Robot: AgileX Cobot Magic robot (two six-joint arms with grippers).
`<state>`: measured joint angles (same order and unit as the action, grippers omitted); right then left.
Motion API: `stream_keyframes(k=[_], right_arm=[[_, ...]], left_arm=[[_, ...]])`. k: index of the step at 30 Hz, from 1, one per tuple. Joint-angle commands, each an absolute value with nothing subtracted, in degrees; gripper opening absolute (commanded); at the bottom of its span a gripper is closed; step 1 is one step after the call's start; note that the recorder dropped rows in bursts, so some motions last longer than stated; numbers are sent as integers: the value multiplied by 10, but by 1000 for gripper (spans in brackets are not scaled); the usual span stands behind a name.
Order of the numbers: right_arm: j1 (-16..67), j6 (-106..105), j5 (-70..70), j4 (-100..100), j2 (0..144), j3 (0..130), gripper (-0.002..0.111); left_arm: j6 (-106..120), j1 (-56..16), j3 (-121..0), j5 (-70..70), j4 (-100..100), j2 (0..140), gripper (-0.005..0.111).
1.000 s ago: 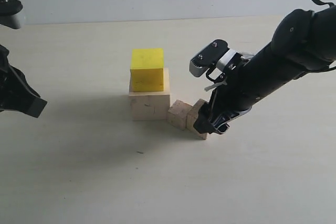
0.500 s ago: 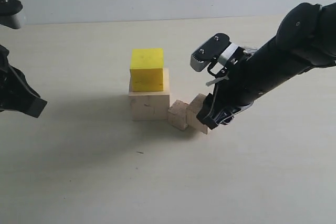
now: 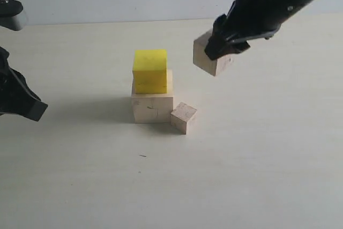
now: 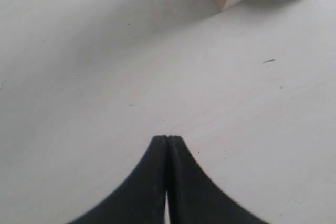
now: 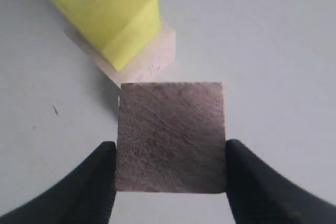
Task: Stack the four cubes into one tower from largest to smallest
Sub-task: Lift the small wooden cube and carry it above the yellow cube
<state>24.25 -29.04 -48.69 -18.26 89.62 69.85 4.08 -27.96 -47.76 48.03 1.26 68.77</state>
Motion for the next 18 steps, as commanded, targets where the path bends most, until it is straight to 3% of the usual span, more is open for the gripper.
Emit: stream_keyframes(k=[1,4,13,18], right_arm=[[265,-239,-527,-190,910,782,0],[312,-239,-526,-190,936,826,0],[333,-132,-525,-197,993,867,0],[385,54,-490,-53,999,868,0]], left_arm=[[42,-278,-475,481,16,687,0],[42,-278,-475,481,16,687,0],[41,-278,-475,485,18,687,0],[41,-278,-475,483,18,687,0]])
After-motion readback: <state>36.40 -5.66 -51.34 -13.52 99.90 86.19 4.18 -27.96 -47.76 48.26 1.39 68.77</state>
